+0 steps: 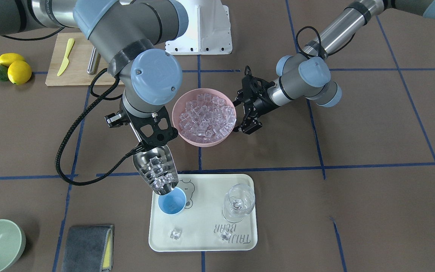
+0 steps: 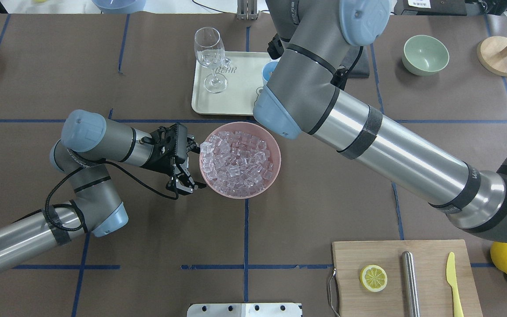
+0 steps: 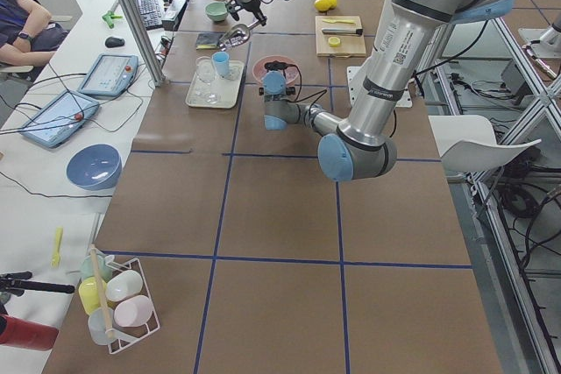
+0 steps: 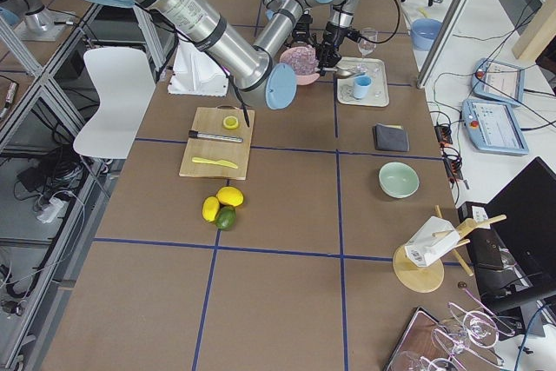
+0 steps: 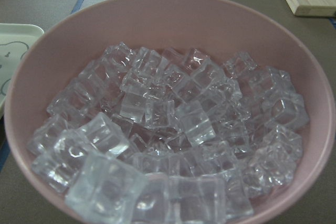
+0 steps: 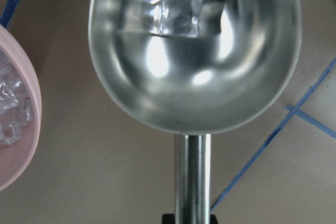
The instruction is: Put ice in cup with scoop
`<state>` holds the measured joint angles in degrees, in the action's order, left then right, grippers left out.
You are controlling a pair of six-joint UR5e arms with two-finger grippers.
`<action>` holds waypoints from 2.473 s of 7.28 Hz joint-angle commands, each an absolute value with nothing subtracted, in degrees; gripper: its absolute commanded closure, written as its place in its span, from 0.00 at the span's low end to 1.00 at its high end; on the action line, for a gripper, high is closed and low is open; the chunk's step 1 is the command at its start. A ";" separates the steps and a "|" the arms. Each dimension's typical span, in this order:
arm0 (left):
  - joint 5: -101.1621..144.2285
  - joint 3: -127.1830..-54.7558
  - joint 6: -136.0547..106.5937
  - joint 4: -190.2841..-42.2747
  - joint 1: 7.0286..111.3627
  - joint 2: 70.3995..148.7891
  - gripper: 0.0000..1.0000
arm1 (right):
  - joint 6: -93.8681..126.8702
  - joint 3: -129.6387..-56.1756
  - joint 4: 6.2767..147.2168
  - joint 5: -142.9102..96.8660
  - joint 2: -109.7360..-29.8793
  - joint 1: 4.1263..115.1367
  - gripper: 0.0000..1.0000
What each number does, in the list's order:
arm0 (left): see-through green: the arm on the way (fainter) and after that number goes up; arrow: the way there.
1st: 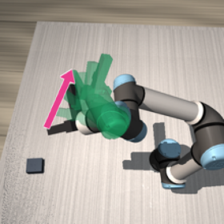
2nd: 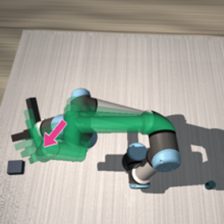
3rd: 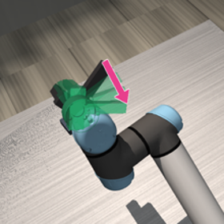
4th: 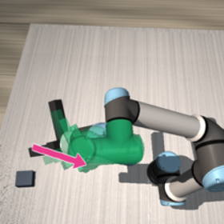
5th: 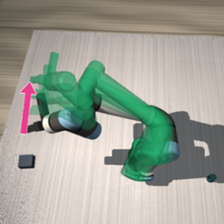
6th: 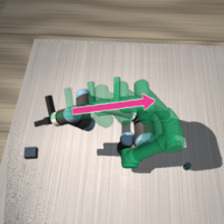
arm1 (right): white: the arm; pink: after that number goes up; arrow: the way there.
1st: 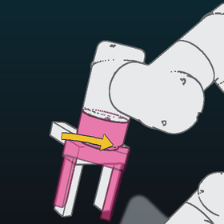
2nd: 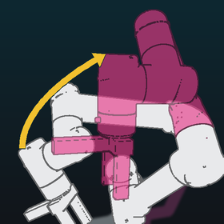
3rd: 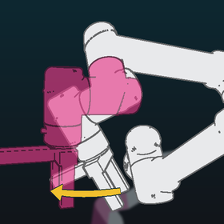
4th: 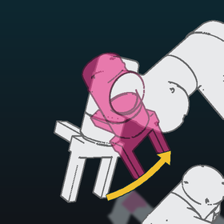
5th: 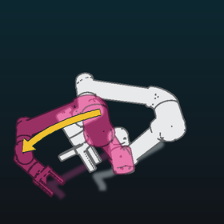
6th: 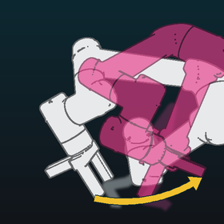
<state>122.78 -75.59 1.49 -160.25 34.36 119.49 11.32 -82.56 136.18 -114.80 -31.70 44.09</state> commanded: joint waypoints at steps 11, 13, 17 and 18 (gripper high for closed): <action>122.78 -75.59 1.41 -160.84 34.37 119.53 0.01 | -6.93 -74.88 147.73 -108.20 -24.44 45.53 1.00; 122.78 -75.59 1.41 -160.84 34.37 119.53 0.01 | -7.21 -74.88 148.18 -108.11 -24.26 45.62 1.00; 122.78 -75.59 1.41 -160.84 34.37 119.53 0.01 | -7.82 -74.88 148.18 -108.19 -24.17 45.97 1.00; 122.78 -75.59 1.41 -160.93 34.37 119.53 0.01 | -7.82 -74.97 148.18 -108.28 -24.08 45.97 1.00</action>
